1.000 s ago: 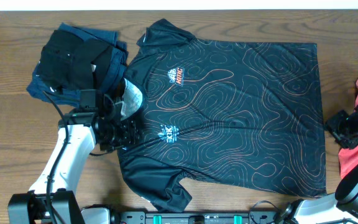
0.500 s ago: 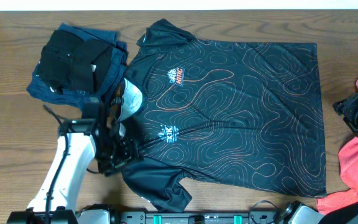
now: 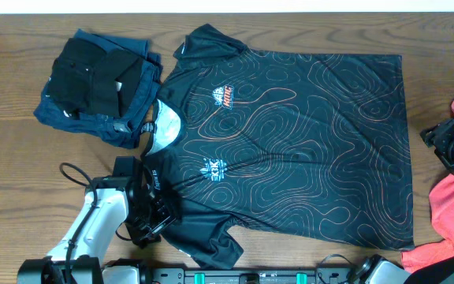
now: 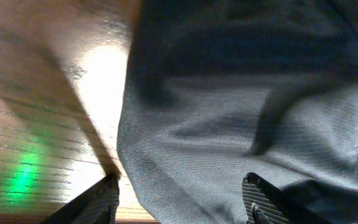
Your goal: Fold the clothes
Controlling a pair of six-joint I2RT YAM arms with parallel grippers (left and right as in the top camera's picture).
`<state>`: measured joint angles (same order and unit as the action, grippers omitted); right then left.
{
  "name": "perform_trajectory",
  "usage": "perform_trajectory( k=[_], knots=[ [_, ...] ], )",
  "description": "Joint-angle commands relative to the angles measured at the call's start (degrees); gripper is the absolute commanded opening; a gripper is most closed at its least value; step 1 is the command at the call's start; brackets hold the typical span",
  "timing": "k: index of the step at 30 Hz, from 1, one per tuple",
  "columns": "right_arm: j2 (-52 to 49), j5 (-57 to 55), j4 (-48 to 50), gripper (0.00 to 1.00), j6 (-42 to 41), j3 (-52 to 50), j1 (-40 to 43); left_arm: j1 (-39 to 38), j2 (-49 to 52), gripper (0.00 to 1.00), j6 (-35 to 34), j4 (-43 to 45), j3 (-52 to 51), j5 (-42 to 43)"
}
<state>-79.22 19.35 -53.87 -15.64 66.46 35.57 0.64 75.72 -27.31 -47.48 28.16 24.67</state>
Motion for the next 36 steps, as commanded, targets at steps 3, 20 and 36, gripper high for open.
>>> perform_trajectory(
  k=[3,20,36],
  knots=[
    [0.4,0.6,0.3,0.56,1.0,0.5,0.4,-0.1,0.3,0.39,-2.0,1.8,-2.1,-1.1],
    [0.0,-7.6,-5.0,0.59,-2.8,-0.1,2.5,-0.1,0.1,0.06,6.3,-5.9,12.7,1.0],
    [-0.6,-11.3,-5.8,0.60,-2.1,-17.9,10.6,-0.1,0.1,0.06,6.9,-5.6,15.9,-4.4]
  ],
)
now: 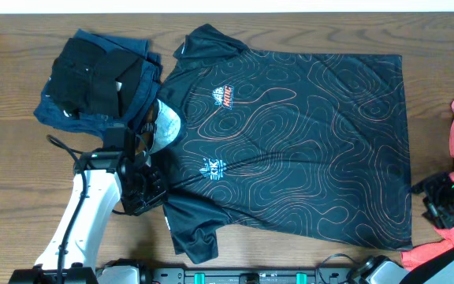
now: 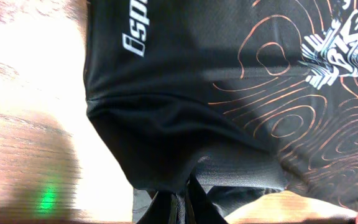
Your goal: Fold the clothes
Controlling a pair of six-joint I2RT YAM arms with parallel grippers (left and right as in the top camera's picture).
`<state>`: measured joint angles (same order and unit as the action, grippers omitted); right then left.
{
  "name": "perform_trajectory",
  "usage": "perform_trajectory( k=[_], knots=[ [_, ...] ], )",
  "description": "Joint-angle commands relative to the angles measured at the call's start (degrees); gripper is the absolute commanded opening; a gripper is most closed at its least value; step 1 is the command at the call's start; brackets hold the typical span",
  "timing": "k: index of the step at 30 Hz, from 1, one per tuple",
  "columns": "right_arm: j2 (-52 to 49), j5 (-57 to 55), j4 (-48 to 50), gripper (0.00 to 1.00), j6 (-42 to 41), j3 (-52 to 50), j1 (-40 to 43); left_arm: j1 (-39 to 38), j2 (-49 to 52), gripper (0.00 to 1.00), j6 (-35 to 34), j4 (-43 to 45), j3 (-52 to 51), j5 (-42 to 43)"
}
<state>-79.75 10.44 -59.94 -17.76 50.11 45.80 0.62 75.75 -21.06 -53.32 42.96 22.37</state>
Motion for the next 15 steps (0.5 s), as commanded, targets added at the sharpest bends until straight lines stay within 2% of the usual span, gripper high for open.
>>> perform_trajectory(
  k=[1,7,15],
  knots=[
    [-0.1,-4.2,0.3,0.59,0.0,-2.4,0.4,-0.1,0.0,0.06,0.7,0.3,1.1,-2.1],
    [-0.1,-9.8,1.9,0.59,-4.3,-8.2,0.4,-0.1,0.0,0.07,0.7,0.5,1.1,-2.1],
    [-0.1,-11.0,12.0,0.54,-6.0,-18.0,0.4,-0.1,0.0,0.07,0.7,0.9,1.1,-2.1]
  ],
)
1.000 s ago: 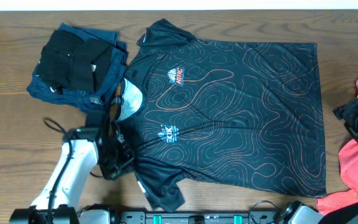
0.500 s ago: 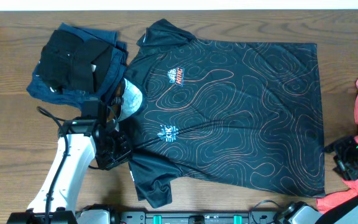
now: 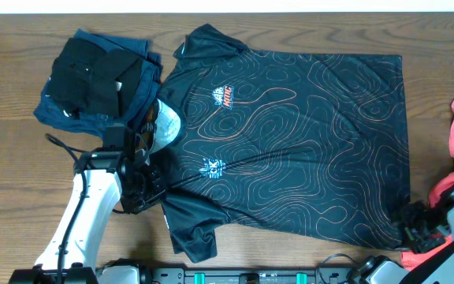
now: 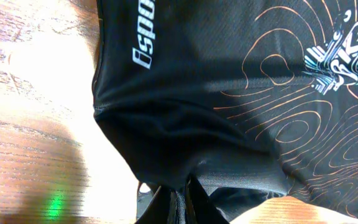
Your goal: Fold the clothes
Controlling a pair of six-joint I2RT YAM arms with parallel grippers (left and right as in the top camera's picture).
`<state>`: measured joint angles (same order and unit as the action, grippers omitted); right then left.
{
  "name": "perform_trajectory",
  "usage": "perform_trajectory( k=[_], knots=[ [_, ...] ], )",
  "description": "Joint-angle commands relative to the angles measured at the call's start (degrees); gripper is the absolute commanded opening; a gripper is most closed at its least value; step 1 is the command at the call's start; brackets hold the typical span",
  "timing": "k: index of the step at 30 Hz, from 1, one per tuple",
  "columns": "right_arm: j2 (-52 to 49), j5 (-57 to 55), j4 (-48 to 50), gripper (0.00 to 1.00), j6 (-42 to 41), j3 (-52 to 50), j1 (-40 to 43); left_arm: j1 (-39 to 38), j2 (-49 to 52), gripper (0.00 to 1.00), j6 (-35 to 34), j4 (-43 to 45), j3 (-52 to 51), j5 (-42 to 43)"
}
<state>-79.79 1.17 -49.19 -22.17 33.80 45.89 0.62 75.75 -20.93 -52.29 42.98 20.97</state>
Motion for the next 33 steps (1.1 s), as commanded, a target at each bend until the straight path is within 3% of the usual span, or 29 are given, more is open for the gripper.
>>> perform_trajectory(
  k=[1,4,8,10,14,17,23,33],
  knots=[
    [0.0,-1.8,1.5,0.52,-1.6,-1.9,0.3,-0.1,0.0,0.07,0.5,-0.2,1.0,-0.7],
    [0.0,-1.8,1.8,0.45,-1.6,-2.1,0.3,-0.1,0.0,0.07,0.5,-0.1,1.0,-0.7],
    [0.0,-1.8,3.0,0.47,-2.1,-2.1,0.3,-0.1,0.0,0.08,0.5,-0.1,1.0,-0.7],
    [0.0,0.6,6.1,0.33,-2.0,-2.1,0.3,-0.1,0.0,0.07,0.5,-0.1,1.0,-0.7],
    [0.0,10.3,9.9,0.48,2.7,-2.0,0.3,-0.1,0.0,0.08,0.5,-0.2,1.0,-0.7],
    [0.0,11.5,9.6,0.54,3.6,-1.8,0.3,-0.1,0.0,0.08,0.5,-0.1,1.0,-0.7],
    [0.7,15.5,6.9,0.60,4.3,0.7,0.3,-0.1,0.0,0.08,0.5,-0.1,1.0,-0.7],
    [3.8,15.5,-0.2,0.60,4.2,4.1,0.3,-0.1,0.0,0.08,0.5,-0.1,1.0,-0.7]
  ],
)
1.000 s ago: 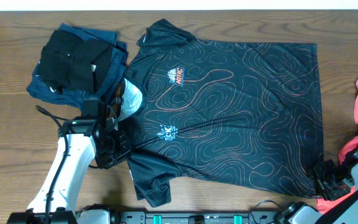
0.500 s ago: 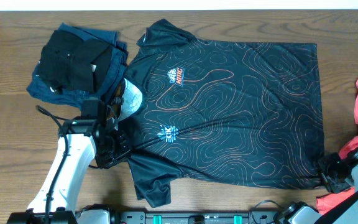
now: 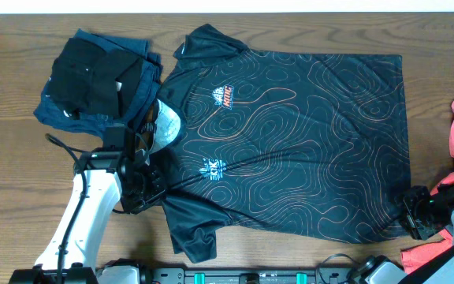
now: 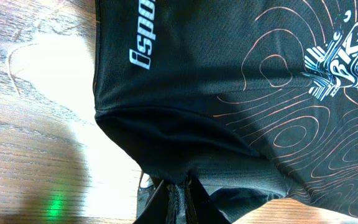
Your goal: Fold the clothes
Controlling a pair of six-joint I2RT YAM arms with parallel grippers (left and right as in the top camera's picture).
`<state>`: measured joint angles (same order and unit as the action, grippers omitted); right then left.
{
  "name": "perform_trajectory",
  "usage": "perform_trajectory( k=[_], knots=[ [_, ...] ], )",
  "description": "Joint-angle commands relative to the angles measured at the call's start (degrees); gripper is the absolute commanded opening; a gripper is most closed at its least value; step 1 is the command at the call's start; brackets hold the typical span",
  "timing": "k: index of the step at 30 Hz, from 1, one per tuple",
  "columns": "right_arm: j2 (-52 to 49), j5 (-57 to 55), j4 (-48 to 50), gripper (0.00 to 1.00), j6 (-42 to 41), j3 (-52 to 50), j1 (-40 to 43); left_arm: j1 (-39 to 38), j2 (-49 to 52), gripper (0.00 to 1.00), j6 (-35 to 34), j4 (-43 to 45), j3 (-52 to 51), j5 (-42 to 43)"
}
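Note:
A black T-shirt (image 3: 290,142) with orange contour lines lies spread flat, collar to the left and hem to the right. My left gripper (image 3: 146,193) is at the near shoulder, beside the near sleeve (image 3: 191,233). In the left wrist view it (image 4: 179,196) is shut on a bunched fold of the black fabric (image 4: 241,81). My right gripper (image 3: 414,214) sits at the near right corner of the hem. Whether its fingers are open or touch the cloth is too dark to make out.
A pile of folded dark clothes (image 3: 97,79) stands at the far left, close to the collar. A red garment lies at the right edge, beside the right arm. The wooden table (image 3: 22,173) shows around the shirt.
The right gripper has moved a little further from the near edge, onto the shirt's near hem corner. The left gripper stays shut on the fabric in the same spot.
At first the left gripper was open over the near sleeve and the right gripper was far right by the red garment. Then the left gripper was shut on the fabric, nearer the collar, the sleeve shifted. The right gripper then stood closer to the hem corner each time.

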<state>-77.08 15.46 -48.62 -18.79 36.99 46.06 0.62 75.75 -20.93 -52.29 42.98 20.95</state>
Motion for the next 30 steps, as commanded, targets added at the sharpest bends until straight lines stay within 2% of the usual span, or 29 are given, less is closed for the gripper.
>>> perform_trajectory(
  k=[1,6,9,15,24,30],
  knots=[
    [1.1,0.7,-1.4,0.59,0.8,0.9,0.2,-0.1,0.0,0.08,0.5,-0.1,1.0,-0.7],
    [1.1,-5.2,-3.8,0.58,-0.7,0.9,2.1,-0.1,0.0,0.08,0.5,-0.1,1.0,-0.7],
    [1.1,-5.1,-4.2,0.54,-0.7,0.9,5.4,-0.1,0.0,0.08,0.5,-0.1,1.0,-0.7],
    [1.1,-4.5,-5.6,0.53,0.6,0.8,11.7,-0.1,0.0,0.09,0.5,-0.1,1.0,-0.7],
    [1.1,-4.4,-5.0,0.49,0.3,-1.5,12.0,-0.1,0.0,0.09,0.5,0.3,1.0,-0.7],
    [1.1,-4.5,-4.2,0.51,0.7,-3.8,12.0,-0.1,0.0,0.09,0.5,0.3,1.0,-0.7]
  ],
)
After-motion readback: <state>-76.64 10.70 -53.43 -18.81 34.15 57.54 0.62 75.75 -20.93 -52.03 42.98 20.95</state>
